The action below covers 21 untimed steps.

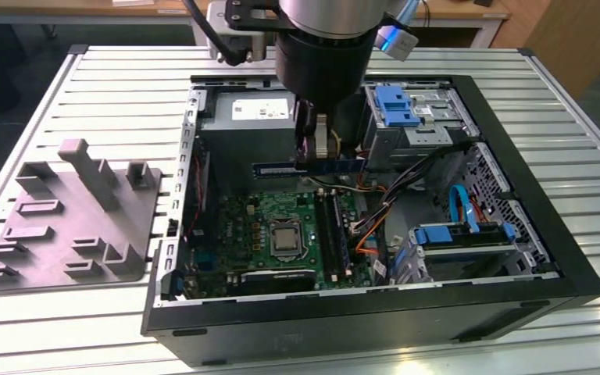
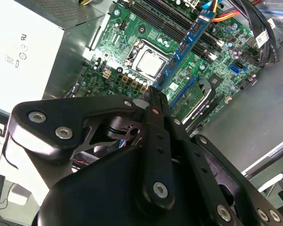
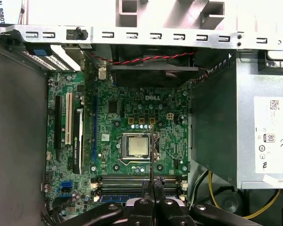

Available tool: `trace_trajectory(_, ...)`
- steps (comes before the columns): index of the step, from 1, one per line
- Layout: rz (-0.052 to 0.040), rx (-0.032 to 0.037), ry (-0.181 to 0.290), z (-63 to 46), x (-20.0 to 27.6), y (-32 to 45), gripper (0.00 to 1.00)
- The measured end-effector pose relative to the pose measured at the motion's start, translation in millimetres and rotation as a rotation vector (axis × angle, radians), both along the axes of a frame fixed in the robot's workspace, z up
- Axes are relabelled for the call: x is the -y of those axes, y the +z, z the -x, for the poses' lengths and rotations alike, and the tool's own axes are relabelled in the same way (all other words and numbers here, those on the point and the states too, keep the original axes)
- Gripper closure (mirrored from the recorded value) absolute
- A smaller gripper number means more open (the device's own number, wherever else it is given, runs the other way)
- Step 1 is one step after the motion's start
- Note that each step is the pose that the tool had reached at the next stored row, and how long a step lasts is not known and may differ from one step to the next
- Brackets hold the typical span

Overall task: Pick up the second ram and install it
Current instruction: 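Insert the second ram into the second slot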

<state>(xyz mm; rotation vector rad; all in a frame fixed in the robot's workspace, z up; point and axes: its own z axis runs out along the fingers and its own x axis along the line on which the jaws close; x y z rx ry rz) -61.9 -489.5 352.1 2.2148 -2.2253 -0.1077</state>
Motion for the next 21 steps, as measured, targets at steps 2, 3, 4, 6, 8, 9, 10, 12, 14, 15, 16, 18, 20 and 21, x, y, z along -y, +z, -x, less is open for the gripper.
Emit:
trace_trajectory(2,0.0,0.0001,0.0,0.0,0.0,0.0,0.89)
trace_trajectory(3,0.0,0.0,0.0,0.0,0.0,-0.1,0.89)
trace_trajectory(4,0.0001,0.0,0.0,0.0,0.0,-0.1,0.89)
trace_trajectory(6,0.0001,0.0,0.0,0.0,0.0,-0.1,0.89)
trace_trajectory(8,0.0001,0.0,0.0,0.0,0.0,-0.2,0.89)
trace_trajectory(9,0.0,0.0,0.0,0.0,0.0,-0.2,0.89)
trace_trajectory(10,0.0,0.0,0.0,0.0,0.0,-0.2,0.89)
trace_trajectory(12,0.0,0.0,-0.003,0.0,0.0,-0.3,0.89)
trace_trajectory(14,0.0,0.0,-0.031,0.0,0.0,-0.8,0.89)
trace_trajectory(15,0.0,0.0,-0.049,0.0,0.0,-1.1,0.89)
trace_trajectory(16,0.0,0.0,-0.066,0.0,0.0,-1.4,0.89)
trace_trajectory(18,0.0,0.0,-0.102,0.0,0.0,-2.0,0.89)
trace_trajectory(20,0.0,0.0001,-0.139,0.0,0.0,-2.7,0.89)
trace_trajectory(21,0.0,0.0,-0.157,0.0,0.0,-3.0,0.89)
